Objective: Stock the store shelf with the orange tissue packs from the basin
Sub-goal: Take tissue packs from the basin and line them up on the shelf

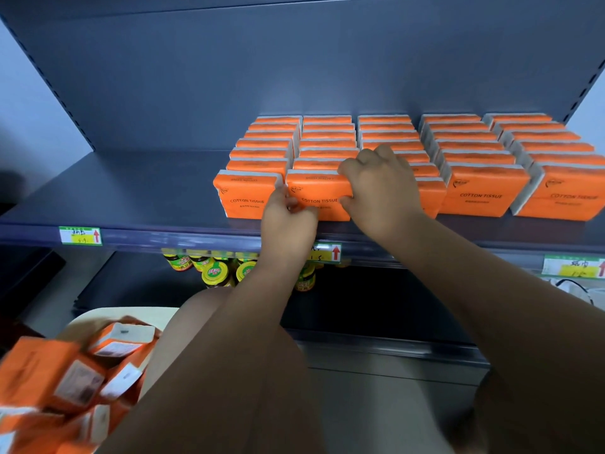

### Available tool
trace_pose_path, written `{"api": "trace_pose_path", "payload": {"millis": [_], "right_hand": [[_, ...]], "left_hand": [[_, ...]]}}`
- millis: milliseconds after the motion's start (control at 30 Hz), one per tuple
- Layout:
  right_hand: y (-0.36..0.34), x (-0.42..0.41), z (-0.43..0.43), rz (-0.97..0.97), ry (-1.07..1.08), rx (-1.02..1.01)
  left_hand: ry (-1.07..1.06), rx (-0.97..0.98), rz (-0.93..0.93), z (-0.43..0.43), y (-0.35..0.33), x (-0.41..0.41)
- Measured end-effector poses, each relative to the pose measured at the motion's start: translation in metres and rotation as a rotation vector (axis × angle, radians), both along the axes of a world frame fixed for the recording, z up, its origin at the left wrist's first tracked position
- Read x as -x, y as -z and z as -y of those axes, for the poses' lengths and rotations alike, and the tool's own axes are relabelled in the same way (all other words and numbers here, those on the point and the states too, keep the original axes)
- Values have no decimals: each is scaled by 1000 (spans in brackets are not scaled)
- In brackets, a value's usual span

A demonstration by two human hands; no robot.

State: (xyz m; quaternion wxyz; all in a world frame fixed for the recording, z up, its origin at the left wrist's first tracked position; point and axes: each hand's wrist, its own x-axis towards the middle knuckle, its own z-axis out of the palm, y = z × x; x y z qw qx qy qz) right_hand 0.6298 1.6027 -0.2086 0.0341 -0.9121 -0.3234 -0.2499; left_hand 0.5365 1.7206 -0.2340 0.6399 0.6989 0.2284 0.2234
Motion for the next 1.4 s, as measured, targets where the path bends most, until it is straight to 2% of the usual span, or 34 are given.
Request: {"api": "trace_pose_path", "payload": {"millis": [200,367,433,567,733,867,1067,1167,1233,1400], "right_hand": [[2,-1,-1,-5,35,18],[4,7,-2,11,63,19],[4,16,-5,3,89,-27],[3,39,-11,14,85,-170],[-2,62,-20,40,-73,-239],[-4,85,-31,-71,-202,-349],[-1,150,-102,-318,-443,-486],[16,198,-164,-395,-491,-540],[36,226,-198,-488,-496,-426],[118,254,-221,-541,-542,-73]], "left_hand": [[-18,70,-42,-1,-1,-2],[-23,13,-44,-2,-1,3],[-40,-86,-8,-2,0,8],[-123,-406,80,-8,6,19],[-177,-709,90,-23,-3,43],[-261,-957,45,-56,-28,74],[-420,-1161,-205,-117,-27,177],[-474,-1182,-354,-141,-3,233],[-482,-1143,-486,-152,21,265],[-494,-948,-700,-157,67,316]]}}
